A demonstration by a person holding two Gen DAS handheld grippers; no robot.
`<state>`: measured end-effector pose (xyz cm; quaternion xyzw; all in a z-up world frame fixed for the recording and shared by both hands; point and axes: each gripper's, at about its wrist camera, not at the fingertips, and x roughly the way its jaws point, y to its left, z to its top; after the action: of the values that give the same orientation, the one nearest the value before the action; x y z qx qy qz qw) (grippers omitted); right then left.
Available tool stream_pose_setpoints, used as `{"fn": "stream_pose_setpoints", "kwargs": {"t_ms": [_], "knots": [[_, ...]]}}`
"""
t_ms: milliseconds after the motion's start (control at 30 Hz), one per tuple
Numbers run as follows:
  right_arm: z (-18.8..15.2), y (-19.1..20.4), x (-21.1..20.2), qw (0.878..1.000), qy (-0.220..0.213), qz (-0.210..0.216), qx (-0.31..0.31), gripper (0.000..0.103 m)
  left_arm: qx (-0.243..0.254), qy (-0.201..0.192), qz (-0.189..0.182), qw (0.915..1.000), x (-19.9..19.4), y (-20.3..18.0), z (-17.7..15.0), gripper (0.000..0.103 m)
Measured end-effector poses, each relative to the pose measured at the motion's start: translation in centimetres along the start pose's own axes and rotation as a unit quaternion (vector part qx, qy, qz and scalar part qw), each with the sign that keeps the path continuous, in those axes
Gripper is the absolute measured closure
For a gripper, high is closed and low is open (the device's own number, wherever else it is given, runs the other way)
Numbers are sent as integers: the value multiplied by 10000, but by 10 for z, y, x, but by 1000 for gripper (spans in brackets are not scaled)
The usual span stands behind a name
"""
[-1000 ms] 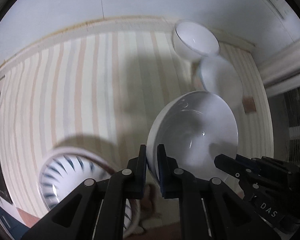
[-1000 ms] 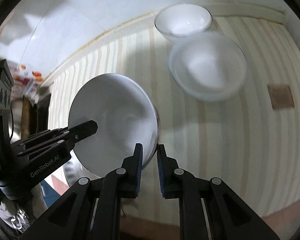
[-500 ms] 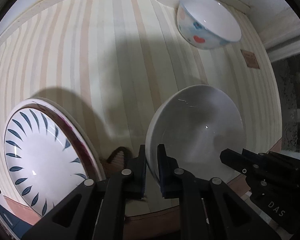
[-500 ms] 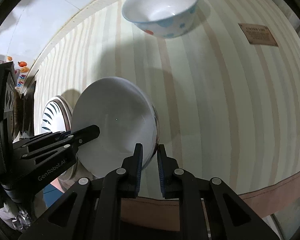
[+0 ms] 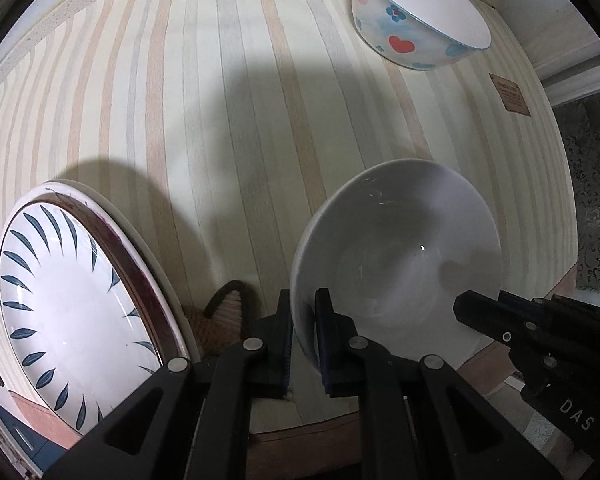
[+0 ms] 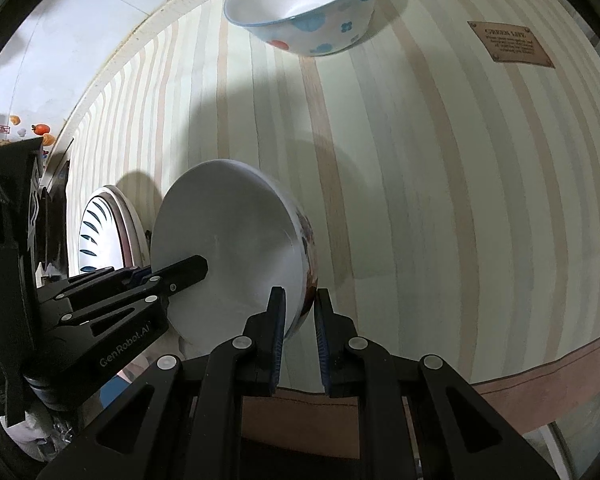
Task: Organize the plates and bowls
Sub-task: 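Carry the white bowl with both grippers onto another white bowl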
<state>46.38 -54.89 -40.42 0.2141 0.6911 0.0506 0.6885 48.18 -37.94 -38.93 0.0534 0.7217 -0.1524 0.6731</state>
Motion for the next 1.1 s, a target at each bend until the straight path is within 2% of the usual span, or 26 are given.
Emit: {"fn": "stream_pose_setpoints", "kwargs": {"t_ms": [167,267,400,433,500,533,567,633,767,900,967,1100], "knots": [[4,-5,-2,9999,100,124,48,86,-35,134,-22,9999,1,-4,0,93],[7,-9,-11,9994,85,306,137,86,-59,159,-37,9998,-16,2,-3,93],[20,-23,-49,9976,-185,576,351,82,-64,-252,-108,9996,-67,5,2,93],[25,-26,-59,9968,-295,627,410,76,-114,-419,-166,9989,-82,6,8,90],[41,-34,-77,9948,-531,698,518,61,-198,-645,-291,9973,-100,7,27,73],[50,-37,-84,9935,-663,731,575,52,-221,-755,-364,9962,-106,7,42,72],[60,-41,-90,9920,-809,739,632,50,-272,-866,-337,9953,-109,7,59,72],[82,-45,-94,9903,-1003,701,663,50,-308,-957,-321,9944,-107,6,91,72],[128,-54,-85,9878,-1174,580,845,50,-197,-852,-229,9959,-78,-1,147,72],[163,-58,-59,9887,-1038,458,977,50,-74,-555,-178,9983,-44,-7,175,70],[171,-62,-47,9890,-947,458,1039,50,-90,-400,-256,9988,-31,-9,188,71],[177,-72,-33,9887,-866,473,1124,51,-7,-235,-239,9994,-16,-15,193,72]]}}
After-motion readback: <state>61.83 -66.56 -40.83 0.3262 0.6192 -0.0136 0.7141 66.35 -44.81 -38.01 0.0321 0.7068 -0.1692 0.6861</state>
